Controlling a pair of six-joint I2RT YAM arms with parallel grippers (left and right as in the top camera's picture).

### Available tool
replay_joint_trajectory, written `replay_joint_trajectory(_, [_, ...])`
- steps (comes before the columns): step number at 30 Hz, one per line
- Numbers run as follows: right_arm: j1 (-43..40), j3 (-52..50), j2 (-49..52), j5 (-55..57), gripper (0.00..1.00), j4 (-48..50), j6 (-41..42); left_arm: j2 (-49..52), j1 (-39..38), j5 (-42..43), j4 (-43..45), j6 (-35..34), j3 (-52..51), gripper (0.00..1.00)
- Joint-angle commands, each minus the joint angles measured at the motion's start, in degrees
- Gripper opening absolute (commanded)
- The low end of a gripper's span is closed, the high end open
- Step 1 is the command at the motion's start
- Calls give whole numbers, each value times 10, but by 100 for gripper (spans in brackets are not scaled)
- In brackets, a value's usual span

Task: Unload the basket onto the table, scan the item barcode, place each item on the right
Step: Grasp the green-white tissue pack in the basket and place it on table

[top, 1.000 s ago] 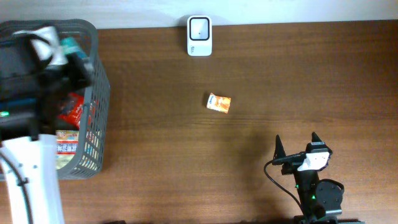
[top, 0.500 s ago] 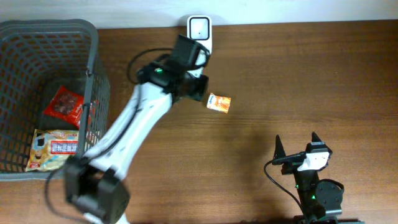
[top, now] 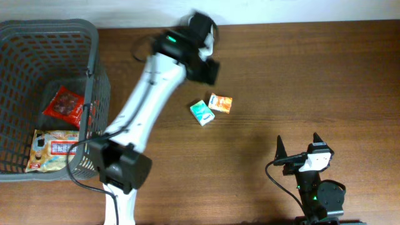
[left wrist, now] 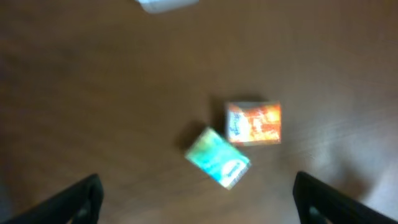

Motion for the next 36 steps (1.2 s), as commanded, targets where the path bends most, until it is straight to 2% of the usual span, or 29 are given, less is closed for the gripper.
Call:
replay_joint_trajectory(1, [-1,-5,-3,3,98,-1,7,-14,84,-50,-82,-1,174,99])
replay_joint_trajectory(5, [-1,-5,-3,3,98,-1,7,-14,234,-54,-206,-50,346,99])
replay_joint_trajectory(9, [-1,-5,-3,3,98,-1,7,-43,361,-8,-206,-48,343,99])
replay_joint_trajectory(12, [-1,-5,-3,3,98,-1,7,-92,415,-16,-206,-48,246,99])
replay_joint_trajectory(15, [-1,-5,-3,3,98,-1,7,-145,475,-26,-206,-115,99,99])
replay_joint_trajectory(18, [-1,-5,-3,3,98,-1,6,-147,531,-11,-191,-125,-41,99])
replay_joint_trajectory(21, [-1,-5,-3,3,98,-1,7,-147,555,60,-102,-142,-181,99])
replay_joint_trajectory(23, [-1,-5,-3,3,98,-1,6,-147,563,61,-27,-189,-282,99])
replay_joint_trajectory(26, [-1,-5,-3,3,98,-1,7,-147,563,60,90,-196,-398,99])
replay_joint_trajectory(27, [-1,-5,-3,3,98,-1,6,-147,563,57,110,-203,-421,100])
replay_joint_trajectory(28, [-1,-5,-3,3,98,-1,7,-146,563,33,128,-236,-448,95])
replay_joint_trajectory(30, [-1,-5,-3,3,98,-1,6,-146,562,-5,147,-285,-482,94])
replay_joint_trajectory(32, [-1,-5,-3,3,98,-1,6,-146,562,-16,178,-289,-518,94])
replay_joint_trajectory(36, [-1,-5,-3,3,98,-1,6,-146,562,-51,246,-289,-579,86])
